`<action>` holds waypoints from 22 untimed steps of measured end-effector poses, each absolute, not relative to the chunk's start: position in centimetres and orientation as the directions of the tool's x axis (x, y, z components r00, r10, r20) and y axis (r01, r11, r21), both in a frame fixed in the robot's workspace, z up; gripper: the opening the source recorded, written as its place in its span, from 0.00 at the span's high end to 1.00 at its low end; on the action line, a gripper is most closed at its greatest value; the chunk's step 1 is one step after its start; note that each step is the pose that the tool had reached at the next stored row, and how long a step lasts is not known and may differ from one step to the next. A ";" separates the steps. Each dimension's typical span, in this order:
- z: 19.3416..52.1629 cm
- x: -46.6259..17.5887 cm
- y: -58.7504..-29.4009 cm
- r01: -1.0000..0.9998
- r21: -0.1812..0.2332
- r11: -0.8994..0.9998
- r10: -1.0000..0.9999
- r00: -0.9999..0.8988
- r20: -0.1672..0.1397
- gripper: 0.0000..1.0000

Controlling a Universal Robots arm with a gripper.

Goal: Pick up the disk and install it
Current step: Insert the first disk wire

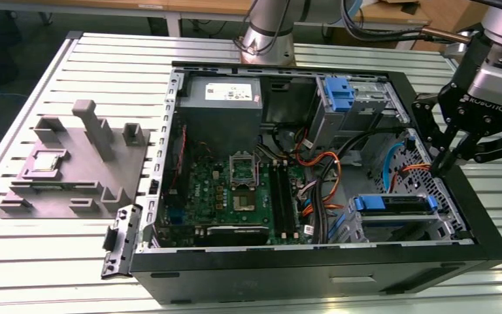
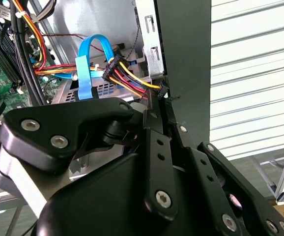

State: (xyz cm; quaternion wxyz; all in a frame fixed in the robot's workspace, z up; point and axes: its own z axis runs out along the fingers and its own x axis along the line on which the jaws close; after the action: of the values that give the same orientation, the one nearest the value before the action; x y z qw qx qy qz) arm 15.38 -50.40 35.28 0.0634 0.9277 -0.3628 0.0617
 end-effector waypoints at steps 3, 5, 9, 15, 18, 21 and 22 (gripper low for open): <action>35.3 15.4 -50.4 -0.681 0.073 -0.729 -0.665 0.729 0.160 0.83; 35.3 15.3 -50.4 -0.681 0.073 -0.729 -0.665 0.729 0.160 0.83; 35.3 14.8 -50.4 -0.681 0.073 -0.729 -0.665 0.729 0.161 0.83; 35.3 14.7 -50.4 -0.729 0.074 -0.681 -0.713 0.682 0.162 0.83; 35.3 14.7 -50.4 -0.765 0.074 -0.640 -0.749 0.642 0.162 0.83; 35.3 14.7 -50.4 -0.798 0.074 -0.598 -0.783 0.601 0.162 0.83; 35.2 14.7 -50.4 -0.810 0.074 -0.582 -0.794 0.586 0.162 0.83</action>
State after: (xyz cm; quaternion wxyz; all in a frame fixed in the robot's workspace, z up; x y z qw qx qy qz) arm 14.67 -50.42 35.24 0.0698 0.8877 -0.4517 0.0555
